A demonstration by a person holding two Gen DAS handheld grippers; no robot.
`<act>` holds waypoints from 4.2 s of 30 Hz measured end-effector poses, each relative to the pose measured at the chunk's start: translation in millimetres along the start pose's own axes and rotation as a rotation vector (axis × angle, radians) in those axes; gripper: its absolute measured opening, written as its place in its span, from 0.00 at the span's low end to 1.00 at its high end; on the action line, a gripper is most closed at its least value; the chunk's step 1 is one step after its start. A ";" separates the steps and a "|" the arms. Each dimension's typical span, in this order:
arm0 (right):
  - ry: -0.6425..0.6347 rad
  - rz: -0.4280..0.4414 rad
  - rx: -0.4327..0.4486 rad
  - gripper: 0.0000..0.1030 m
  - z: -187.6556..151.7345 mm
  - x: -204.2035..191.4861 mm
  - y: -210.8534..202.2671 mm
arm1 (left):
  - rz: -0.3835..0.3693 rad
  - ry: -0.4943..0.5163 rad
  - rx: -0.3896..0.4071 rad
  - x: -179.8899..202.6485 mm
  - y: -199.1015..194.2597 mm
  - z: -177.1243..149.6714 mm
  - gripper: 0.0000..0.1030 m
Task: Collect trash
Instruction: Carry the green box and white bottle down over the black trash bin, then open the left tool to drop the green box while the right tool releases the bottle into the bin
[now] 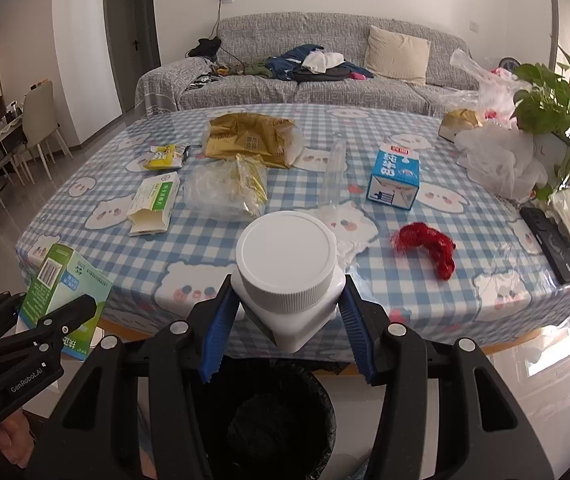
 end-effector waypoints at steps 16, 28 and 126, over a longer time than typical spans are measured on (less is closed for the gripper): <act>0.001 0.002 -0.088 0.47 -58.5 3.4 13.0 | 0.005 -0.010 -0.072 8.5 18.7 -60.3 0.44; 0.026 -0.062 -0.234 0.47 -109.0 18.8 59.0 | 0.039 -0.029 -0.138 4.6 53.8 -94.6 0.44; -0.033 -0.058 -0.329 0.82 -146.8 -46.3 154.6 | 0.161 -0.093 -0.229 -87.9 150.7 -130.9 0.94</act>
Point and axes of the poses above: each gripper's, at about its wrist camera, not at the fingertips, and y roughly the way its jaws point, x to its right, z to its top, the point moved 10 cm from there along y, roughly the way its jaws point, and after that the axes turned 8 degrees about -x, right-handed, at the moved point
